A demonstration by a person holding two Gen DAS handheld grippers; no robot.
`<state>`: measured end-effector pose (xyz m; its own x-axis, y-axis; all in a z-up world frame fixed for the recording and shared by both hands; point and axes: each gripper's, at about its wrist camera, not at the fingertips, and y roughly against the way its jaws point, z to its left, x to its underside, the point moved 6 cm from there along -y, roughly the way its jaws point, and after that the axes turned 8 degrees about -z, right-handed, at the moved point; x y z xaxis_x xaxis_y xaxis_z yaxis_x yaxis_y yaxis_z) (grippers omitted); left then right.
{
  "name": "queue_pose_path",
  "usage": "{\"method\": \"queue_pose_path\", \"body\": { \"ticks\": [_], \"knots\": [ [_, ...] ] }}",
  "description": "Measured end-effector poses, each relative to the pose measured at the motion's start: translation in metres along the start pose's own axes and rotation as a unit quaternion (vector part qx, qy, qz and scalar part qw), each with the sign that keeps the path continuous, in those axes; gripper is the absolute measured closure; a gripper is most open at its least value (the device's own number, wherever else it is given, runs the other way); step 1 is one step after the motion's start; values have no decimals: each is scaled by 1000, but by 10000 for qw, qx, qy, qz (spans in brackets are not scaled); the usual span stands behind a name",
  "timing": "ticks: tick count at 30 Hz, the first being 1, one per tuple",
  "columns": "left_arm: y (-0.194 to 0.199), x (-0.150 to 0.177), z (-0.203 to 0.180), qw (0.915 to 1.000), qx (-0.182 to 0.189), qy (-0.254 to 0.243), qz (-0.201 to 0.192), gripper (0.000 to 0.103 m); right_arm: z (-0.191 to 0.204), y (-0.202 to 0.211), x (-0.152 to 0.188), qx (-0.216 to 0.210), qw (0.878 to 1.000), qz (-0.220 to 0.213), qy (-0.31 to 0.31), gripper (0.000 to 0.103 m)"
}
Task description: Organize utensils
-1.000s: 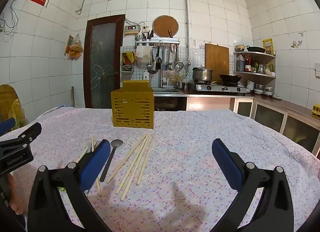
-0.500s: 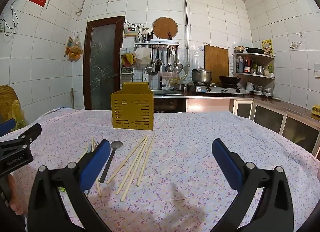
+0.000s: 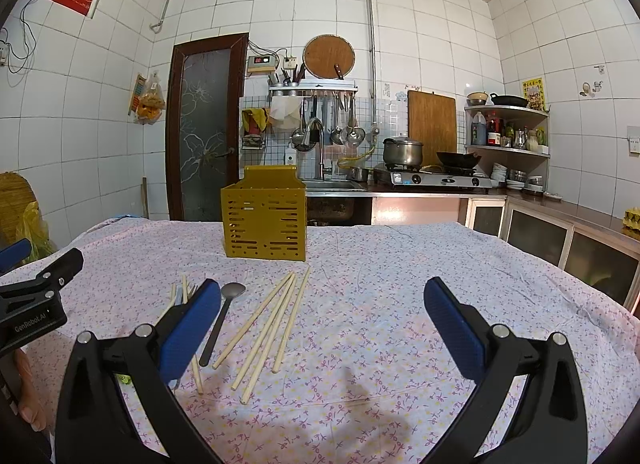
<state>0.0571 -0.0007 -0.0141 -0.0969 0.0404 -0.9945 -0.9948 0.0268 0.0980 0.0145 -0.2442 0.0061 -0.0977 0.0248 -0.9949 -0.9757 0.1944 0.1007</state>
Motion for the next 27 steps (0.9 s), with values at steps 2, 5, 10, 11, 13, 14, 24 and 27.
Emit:
{"method": "queue_pose_path", "body": {
  "ticks": [2,5,10,11,13,14,24,27],
  "knots": [
    [1,0,-1,10000,-4,-2,-12,5,0,-1,0,-4,10000,3,5,4],
    [1,0,0,10000,-4,-1,-9,5,0,-2,1,-6,10000,6,8,4],
    [1,0,0,10000,0,-1,-13,5,0,-2,1,-4,10000,0,1,4],
    [1,0,-1,10000,-5,-2,-12,5,0,-2,1,-5,10000,3,1,4],
    [1,0,-1,10000,-2,-1,-6,5,0,-2,1,-5,10000,2,1,4],
    [1,0,-1,10000,2,-2,-1,5,0,-2,1,-5,10000,1,-1,4],
    [2,-1,0,10000,1,-2,-3,5,-2,0,0,3,10000,-3,-12,4],
    [2,-1,0,10000,4,-2,3,5,-2,0,0,3,10000,-5,-11,4]
  ]
}}
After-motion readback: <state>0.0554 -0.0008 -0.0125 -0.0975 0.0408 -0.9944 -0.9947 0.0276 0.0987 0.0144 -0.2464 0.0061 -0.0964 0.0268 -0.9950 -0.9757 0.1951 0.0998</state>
